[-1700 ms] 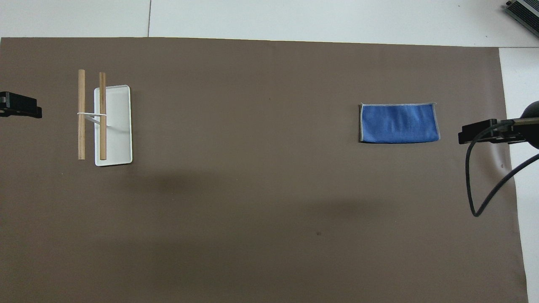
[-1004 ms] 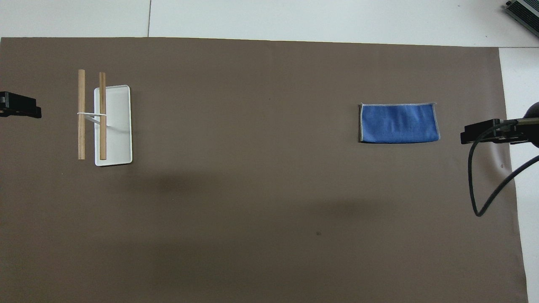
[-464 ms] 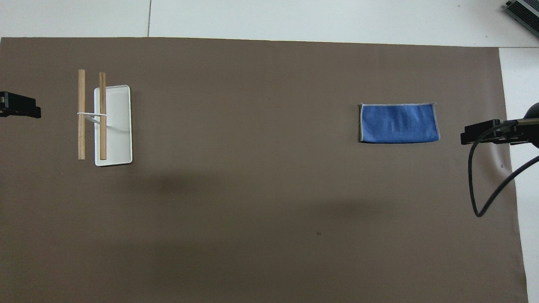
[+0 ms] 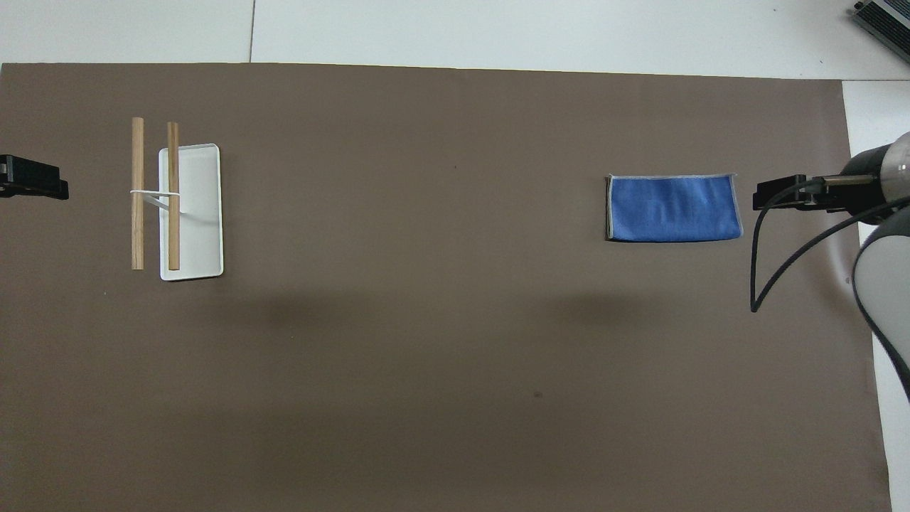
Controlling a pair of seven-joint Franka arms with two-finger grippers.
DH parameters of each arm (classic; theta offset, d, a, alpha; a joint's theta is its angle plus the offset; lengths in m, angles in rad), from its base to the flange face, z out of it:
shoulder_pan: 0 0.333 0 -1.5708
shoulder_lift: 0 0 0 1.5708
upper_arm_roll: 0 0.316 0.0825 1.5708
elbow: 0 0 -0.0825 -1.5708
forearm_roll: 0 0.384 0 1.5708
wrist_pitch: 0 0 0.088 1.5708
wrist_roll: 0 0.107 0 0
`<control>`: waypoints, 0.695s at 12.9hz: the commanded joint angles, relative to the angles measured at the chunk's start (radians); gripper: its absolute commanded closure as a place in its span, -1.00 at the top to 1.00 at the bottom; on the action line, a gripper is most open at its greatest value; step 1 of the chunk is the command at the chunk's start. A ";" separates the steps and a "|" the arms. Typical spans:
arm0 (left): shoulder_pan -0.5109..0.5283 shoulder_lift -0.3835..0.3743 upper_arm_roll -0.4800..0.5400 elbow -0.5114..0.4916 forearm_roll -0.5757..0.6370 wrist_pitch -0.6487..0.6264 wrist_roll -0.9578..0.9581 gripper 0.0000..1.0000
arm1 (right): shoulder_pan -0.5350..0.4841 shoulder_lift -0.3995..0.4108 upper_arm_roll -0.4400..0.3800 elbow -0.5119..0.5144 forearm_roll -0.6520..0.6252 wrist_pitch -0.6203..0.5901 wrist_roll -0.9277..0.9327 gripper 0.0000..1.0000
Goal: Right arm passes towel to left arm to hang
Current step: 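Reach the right gripper down to the blue towel's near edge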
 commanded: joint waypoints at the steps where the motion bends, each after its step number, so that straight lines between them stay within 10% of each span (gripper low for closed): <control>1: 0.005 -0.020 -0.003 -0.016 0.013 -0.009 -0.008 1.00 | -0.012 0.041 0.004 -0.076 -0.005 0.126 -0.020 1.00; 9: 0.006 -0.020 -0.003 -0.016 0.013 -0.007 -0.010 1.00 | -0.015 0.253 0.006 -0.171 -0.005 0.485 -0.017 1.00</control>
